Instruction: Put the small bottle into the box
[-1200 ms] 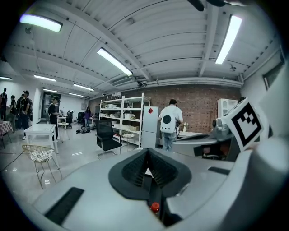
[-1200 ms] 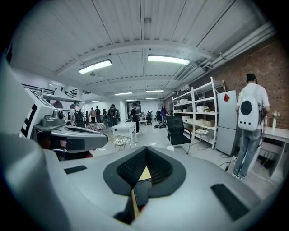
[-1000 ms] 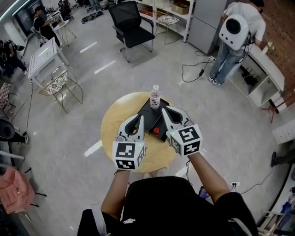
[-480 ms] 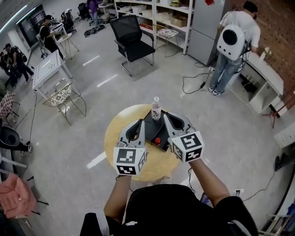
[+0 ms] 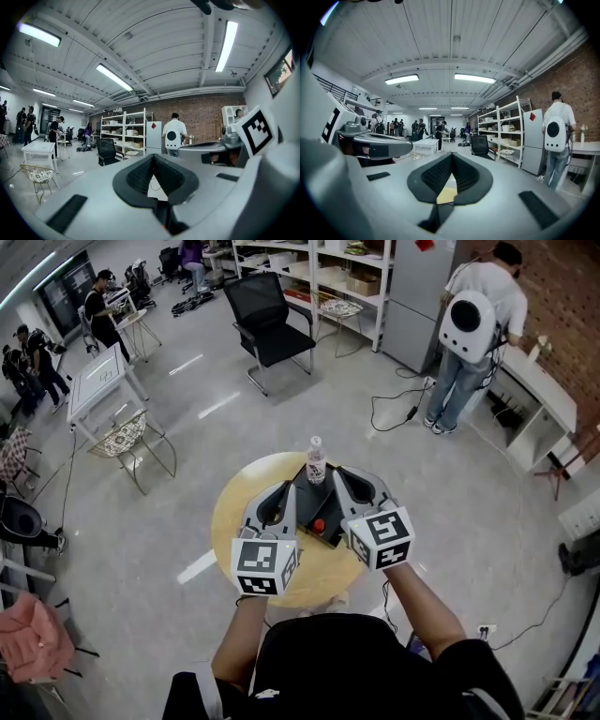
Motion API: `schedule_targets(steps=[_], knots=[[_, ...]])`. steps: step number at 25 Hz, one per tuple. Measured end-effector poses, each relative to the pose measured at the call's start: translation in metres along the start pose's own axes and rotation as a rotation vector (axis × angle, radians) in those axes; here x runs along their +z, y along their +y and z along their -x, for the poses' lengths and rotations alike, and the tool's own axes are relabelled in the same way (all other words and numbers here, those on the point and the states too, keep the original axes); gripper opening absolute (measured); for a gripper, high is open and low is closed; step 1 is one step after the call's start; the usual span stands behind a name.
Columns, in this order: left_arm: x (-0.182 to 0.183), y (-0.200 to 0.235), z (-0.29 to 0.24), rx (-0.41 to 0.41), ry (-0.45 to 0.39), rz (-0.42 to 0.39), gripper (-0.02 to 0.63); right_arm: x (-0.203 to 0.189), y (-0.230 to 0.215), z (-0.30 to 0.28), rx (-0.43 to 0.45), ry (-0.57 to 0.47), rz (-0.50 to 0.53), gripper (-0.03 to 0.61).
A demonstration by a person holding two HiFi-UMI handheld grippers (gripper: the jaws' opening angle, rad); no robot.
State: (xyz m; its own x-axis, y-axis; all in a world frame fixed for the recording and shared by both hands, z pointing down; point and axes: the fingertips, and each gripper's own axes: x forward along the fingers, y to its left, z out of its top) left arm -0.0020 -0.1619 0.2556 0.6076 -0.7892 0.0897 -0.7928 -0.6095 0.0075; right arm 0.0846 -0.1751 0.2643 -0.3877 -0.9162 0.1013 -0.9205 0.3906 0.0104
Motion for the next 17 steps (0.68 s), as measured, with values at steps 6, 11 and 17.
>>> schedule_targets(steps=[6,11,17], knots=[[-0.002,0.000,0.000,0.004,0.003,0.000,0.011,-0.006,0.000,-0.002,0.003,0.012,-0.008,0.002],[-0.005,0.003,0.000,0.018,0.011,0.002,0.011,-0.009,0.003,-0.004,0.011,0.019,-0.006,0.002],[-0.001,0.003,-0.001,0.012,-0.005,0.004,0.011,-0.010,0.008,-0.004,0.011,0.015,0.014,0.002]])
